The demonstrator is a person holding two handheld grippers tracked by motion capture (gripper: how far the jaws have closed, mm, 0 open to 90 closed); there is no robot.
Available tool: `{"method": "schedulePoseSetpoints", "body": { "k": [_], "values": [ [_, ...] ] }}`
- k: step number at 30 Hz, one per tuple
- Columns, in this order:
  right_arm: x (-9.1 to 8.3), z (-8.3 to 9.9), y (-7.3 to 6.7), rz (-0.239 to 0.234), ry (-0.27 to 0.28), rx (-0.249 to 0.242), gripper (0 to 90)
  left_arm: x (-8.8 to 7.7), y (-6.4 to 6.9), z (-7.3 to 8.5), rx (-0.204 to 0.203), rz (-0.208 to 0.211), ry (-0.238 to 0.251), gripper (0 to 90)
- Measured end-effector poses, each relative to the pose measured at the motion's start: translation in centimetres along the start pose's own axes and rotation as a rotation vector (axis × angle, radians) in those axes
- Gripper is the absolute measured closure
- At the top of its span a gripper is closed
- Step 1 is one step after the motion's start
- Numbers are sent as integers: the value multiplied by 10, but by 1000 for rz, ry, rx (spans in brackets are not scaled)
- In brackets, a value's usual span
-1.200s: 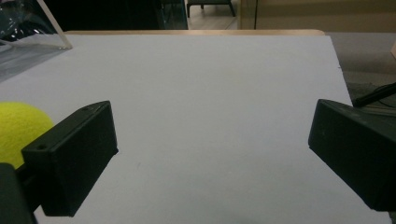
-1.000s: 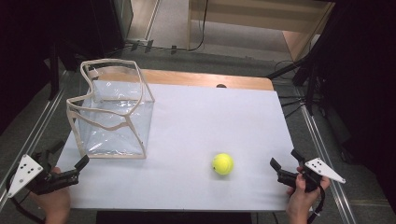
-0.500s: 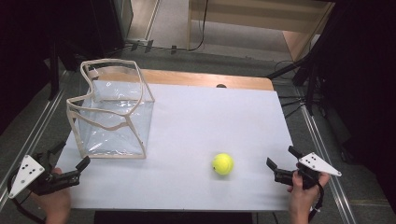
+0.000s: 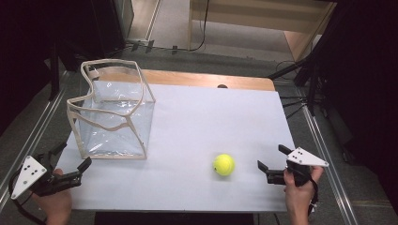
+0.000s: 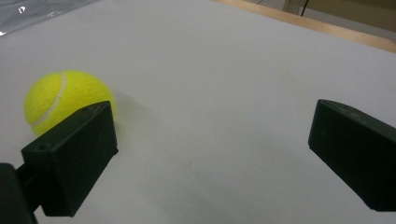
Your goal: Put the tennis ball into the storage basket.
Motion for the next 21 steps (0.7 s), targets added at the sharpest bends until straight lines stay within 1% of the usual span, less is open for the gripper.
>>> {"method": "schedulePoseSetpoints", "body": {
  "k": [2,7,8,9,11,15,18,19,21],
  "values": [
    [1,-1,-1,-7,-8,-3,1,0,0,0,0,-1,-2,52],
    [6,-8,-9,-49,-33,-27,1,0,1,0,3,4,-3,53],
    [8,-10,-12,-58,-40,-32,1,0,1,0,3,6,-2,52],
    [8,-10,-12,-58,-40,-32,1,0,1,0,3,8,0,52],
    [11,-13,-14,-63,-49,-54,1,0,1,0,5,8,0,53],
    [15,-17,-22,-87,-73,-78,1,0,1,0,8,8,-2,53],
    [18,-20,-25,-96,-85,-87,1,1,1,0,7,8,-2,53],
    [20,-21,-28,-108,-94,-90,1,1,1,0,7,7,-3,53],
    [21,-22,-29,-110,-97,-97,1,0,1,0,5,7,-1,53]
  ]
}}
Point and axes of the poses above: each handheld gripper's, and its own axes: x roughly forward along the jaws, z roughly out of its underside, y roughly to its right, the point moved 4 cm from there along x, roughly forward along the jaws, and after that the axes turned 2 degrees about -y, right-handed, at the moved point
